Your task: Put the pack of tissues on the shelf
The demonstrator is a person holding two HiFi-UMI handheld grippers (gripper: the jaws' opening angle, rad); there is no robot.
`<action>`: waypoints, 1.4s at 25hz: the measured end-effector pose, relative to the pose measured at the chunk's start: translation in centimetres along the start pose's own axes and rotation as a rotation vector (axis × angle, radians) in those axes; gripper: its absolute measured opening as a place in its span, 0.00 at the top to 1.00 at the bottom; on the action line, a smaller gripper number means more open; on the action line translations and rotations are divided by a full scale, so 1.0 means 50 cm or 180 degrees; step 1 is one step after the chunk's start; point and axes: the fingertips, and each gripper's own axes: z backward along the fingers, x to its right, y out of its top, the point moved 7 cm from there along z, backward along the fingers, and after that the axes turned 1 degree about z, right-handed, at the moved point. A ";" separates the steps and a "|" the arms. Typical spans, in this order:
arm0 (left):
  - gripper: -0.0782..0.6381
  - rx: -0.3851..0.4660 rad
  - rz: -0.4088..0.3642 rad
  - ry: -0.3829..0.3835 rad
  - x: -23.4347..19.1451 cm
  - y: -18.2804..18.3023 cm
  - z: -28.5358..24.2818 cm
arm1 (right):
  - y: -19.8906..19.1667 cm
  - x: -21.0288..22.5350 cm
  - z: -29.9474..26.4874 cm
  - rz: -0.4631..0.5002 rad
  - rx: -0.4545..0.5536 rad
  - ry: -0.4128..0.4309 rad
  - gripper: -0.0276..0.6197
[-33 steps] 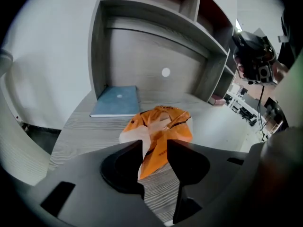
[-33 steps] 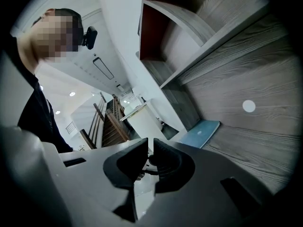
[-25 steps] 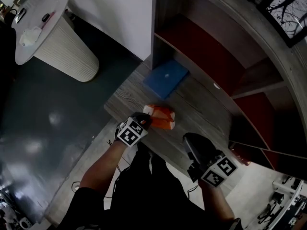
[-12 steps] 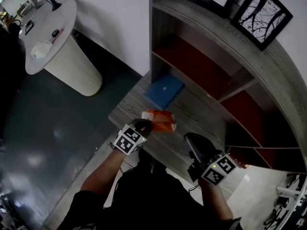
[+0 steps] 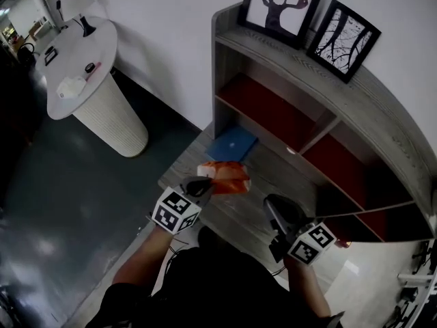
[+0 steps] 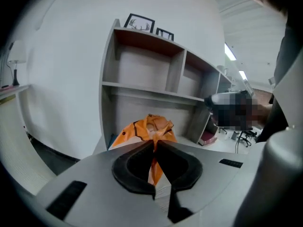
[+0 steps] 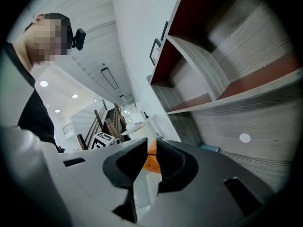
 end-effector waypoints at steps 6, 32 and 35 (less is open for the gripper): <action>0.85 0.0254 -0.0062 -0.0023 0.023 0.078 0.046 | 0.008 -0.007 0.015 0.0011 0.0083 -0.0030 0.92; 0.85 0.0790 -0.0514 -0.0516 0.003 0.380 0.006 | 0.032 0.014 0.072 -0.0146 0.0291 -0.0451 0.92; 0.85 0.0824 -0.0509 -0.0553 -0.014 0.410 -0.018 | 0.034 0.021 0.067 -0.0138 0.0312 -0.0472 0.92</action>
